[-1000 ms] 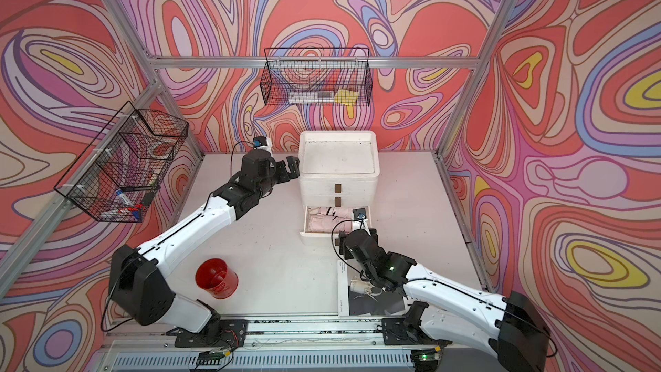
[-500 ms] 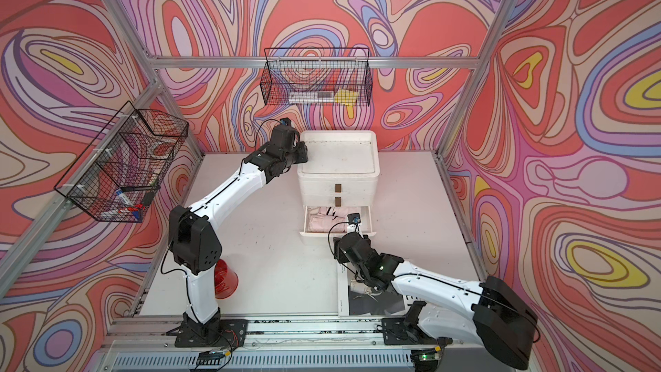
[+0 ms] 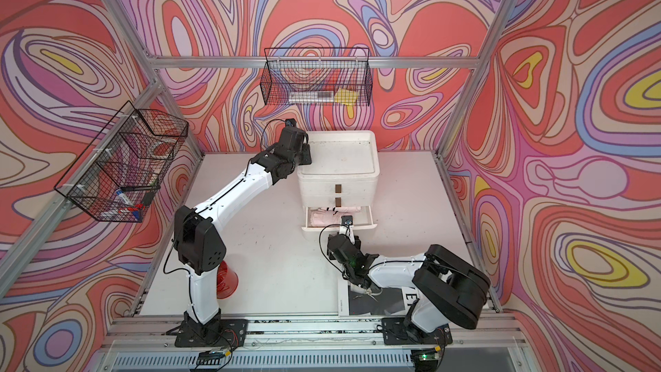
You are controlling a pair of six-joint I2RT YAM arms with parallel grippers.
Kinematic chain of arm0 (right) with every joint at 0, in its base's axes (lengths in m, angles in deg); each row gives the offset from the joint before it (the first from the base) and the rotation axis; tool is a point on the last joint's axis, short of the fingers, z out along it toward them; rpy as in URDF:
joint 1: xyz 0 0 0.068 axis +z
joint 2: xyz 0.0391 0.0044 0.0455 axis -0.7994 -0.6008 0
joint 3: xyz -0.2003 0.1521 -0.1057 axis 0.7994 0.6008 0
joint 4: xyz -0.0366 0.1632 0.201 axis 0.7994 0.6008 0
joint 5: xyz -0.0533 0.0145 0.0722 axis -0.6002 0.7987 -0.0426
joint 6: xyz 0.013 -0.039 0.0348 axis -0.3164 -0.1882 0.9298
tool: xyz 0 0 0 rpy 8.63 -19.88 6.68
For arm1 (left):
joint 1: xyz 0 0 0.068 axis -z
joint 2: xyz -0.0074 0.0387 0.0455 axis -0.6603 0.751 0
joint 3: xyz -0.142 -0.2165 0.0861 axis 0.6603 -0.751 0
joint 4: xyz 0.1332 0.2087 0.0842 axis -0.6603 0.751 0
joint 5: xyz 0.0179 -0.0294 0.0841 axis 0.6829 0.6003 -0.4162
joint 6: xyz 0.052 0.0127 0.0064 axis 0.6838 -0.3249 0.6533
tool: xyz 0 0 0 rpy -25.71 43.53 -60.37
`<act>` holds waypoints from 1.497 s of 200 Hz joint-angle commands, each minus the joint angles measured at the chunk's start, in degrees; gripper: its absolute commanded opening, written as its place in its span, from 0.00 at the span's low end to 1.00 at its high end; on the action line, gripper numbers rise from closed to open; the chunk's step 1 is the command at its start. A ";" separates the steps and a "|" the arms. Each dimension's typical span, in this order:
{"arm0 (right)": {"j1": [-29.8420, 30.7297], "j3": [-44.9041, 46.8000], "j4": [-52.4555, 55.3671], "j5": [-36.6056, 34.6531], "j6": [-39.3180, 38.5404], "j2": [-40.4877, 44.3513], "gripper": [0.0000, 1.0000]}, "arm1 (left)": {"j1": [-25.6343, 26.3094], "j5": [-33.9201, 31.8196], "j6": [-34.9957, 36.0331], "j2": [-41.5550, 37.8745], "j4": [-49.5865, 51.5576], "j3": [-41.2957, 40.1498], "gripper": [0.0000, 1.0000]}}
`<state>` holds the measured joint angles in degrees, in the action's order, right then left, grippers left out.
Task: Place the umbrella in the drawer by color
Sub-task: Close the drawer in the storage box.
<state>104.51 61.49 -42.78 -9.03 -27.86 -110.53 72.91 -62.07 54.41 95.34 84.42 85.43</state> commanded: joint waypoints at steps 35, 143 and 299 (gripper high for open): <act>-4.27 -6.58 -22.28 0.20 -12.46 -10.97 0.60 | 1.36 6.15 -2.99 0.96 8.64 -1.68 0.12; -4.68 -16.19 -36.85 6.46 -23.31 -28.58 0.63 | 1.24 5.92 1.06 -3.71 13.99 -5.89 0.19; -1.52 -7.47 35.10 -24.12 -17.70 45.35 0.71 | 0.13 -1.52 5.51 -12.26 15.81 -15.22 0.22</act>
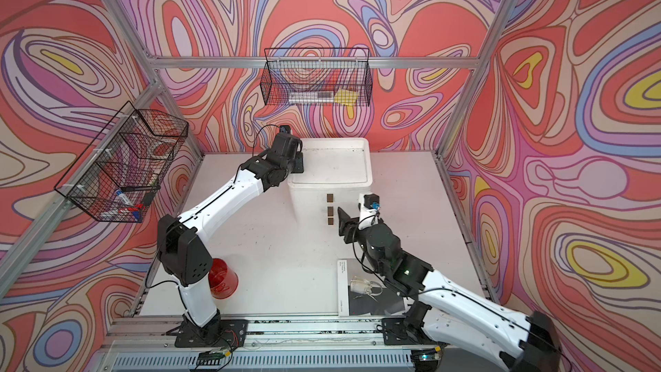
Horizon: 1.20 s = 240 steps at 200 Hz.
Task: Place the umbrella in the drawer by color
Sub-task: Close the drawer in the storage box, then reset both arms
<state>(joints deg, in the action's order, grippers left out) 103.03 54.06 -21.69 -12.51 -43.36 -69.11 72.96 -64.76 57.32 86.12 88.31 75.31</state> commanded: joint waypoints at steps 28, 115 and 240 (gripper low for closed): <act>-0.13 1.15 12.67 -27.24 -3.31 2.96 0.73 | 0.10 1.57 1.83 -6.91 10.84 -10.66 0.22; -20.68 13.54 -17.23 -13.36 -11.77 -11.97 0.96 | 0.09 5.82 -1.14 -17.23 8.37 -19.50 0.33; -26.41 16.72 -40.58 -9.64 -14.18 -31.50 0.98 | 0.20 6.29 -3.40 -51.35 8.53 -32.40 0.81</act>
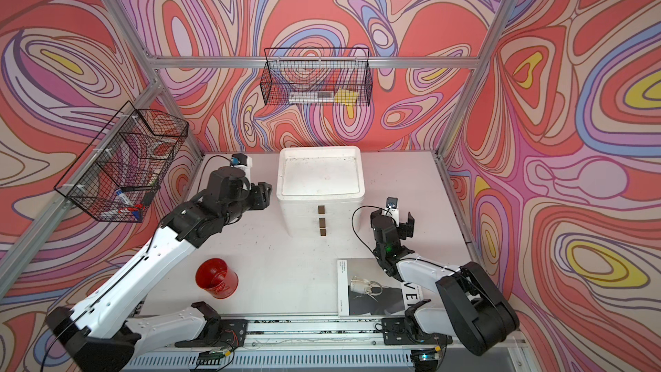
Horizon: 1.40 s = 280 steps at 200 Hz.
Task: Place the umbrella in the drawer by color
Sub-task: Reset both arms
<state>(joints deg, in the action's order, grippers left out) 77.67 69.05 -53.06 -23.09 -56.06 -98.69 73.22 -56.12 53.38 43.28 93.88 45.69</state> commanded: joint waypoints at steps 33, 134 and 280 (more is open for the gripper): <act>-5.46 4.13 -29.35 4.81 -2.18 -10.16 0.98 | -0.06 -5.60 2.85 -19.72 3.67 -8.16 0.99; -18.52 -5.70 -9.09 27.14 5.38 -11.35 0.98 | -0.17 -8.85 3.94 -29.96 3.23 -14.10 0.99; -30.93 -9.75 -10.33 42.09 4.30 -17.17 0.98 | -1.08 -7.02 2.97 -25.93 0.26 -16.38 0.99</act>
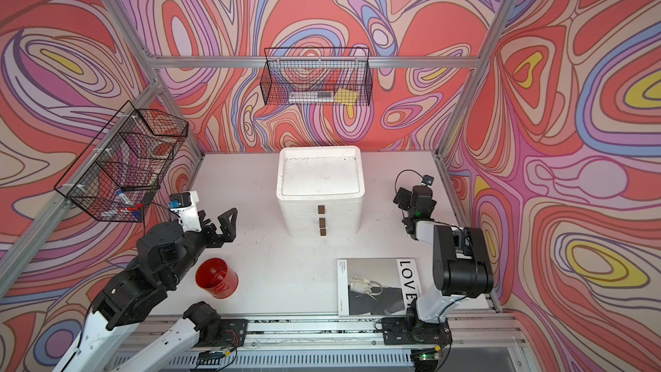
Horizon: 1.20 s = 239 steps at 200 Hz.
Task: Place the umbrella in the drawer by color
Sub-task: Reset both arms
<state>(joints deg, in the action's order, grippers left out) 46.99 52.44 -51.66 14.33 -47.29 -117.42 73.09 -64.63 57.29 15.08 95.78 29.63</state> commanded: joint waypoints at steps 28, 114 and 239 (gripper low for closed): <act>3.16 20.12 -47.31 8.73 -9.91 -6.22 0.98 | -2.67 5.70 -3.64 4.30 -5.96 -3.46 0.99; 4.14 10.13 -22.64 10.22 -12.28 -3.11 0.98 | -3.76 9.75 -1.81 19.55 -23.03 -9.88 0.99; 5.19 10.49 -23.42 8.16 -12.81 -3.21 0.98 | -7.28 -9.93 30.57 36.03 -88.42 -37.74 0.99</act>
<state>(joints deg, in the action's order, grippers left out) 51.95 62.41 -75.17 23.32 -59.68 -120.78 68.85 -68.71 80.09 44.79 23.59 -8.97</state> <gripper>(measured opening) 0.982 0.993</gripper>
